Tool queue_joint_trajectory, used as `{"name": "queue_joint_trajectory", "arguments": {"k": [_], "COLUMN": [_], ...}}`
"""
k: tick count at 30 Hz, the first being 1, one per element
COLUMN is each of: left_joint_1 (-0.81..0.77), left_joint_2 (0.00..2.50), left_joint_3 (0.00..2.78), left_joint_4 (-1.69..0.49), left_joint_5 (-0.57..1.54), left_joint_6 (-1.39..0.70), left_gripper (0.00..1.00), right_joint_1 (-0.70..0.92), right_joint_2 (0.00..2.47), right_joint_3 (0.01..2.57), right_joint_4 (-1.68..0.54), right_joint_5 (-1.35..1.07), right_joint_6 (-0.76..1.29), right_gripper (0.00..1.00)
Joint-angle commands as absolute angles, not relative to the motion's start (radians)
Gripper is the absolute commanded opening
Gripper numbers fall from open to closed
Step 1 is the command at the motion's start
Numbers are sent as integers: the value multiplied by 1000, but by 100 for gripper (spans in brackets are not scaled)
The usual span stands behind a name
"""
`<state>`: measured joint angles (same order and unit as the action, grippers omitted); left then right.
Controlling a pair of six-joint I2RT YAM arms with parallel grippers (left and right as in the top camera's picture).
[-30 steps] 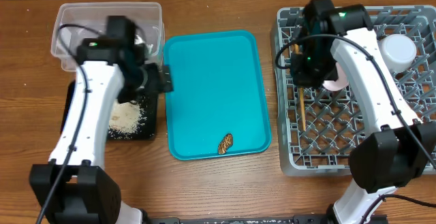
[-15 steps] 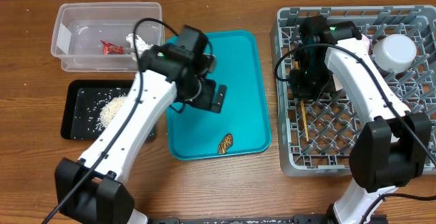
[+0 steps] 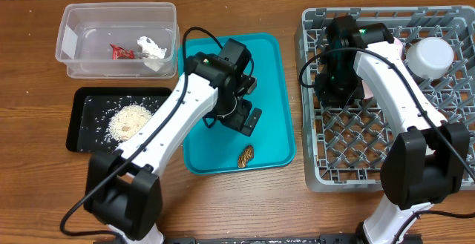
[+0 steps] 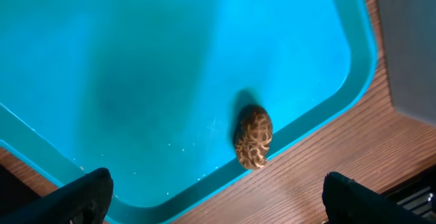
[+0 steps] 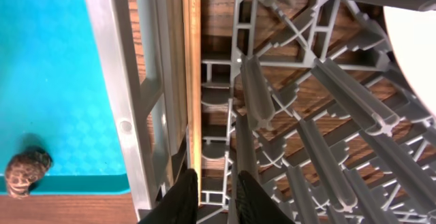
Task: Sort waste into correct bins and load items into the dishwasher
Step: 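Reach the left gripper to the brown food scrap on the teal tray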
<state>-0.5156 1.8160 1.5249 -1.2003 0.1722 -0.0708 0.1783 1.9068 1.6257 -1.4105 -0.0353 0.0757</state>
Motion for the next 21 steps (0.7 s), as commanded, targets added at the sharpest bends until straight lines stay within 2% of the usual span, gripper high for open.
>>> {"name": "queue_joint_trajectory", "arguments": {"k": [1,9,15,21], "left_joint_1": [-520,-552,-580,-613], "left_joint_2": [1862,1877,1877,1877], "left_joint_3": [1539,1537,1507,1454], "left_joint_4": [-1216,-1218,-1211,-1167], "left_joint_5": [173,160,100,96], "left_joint_6": [-39,-23,22,27], "left_gripper": [99,99,98,98], "right_joint_1": [179,166,89,-4], "right_joint_2": [1885,1780,1643,1533], "right_joint_3": [1625,1660,1667,1666], "right_joint_4": [-1398,-1391,-1382,-1395], "right_joint_5": [-27,-27,-28,-47], "right_joint_6": [131,183,288,315], "right_gripper": [23,24,26,47]}}
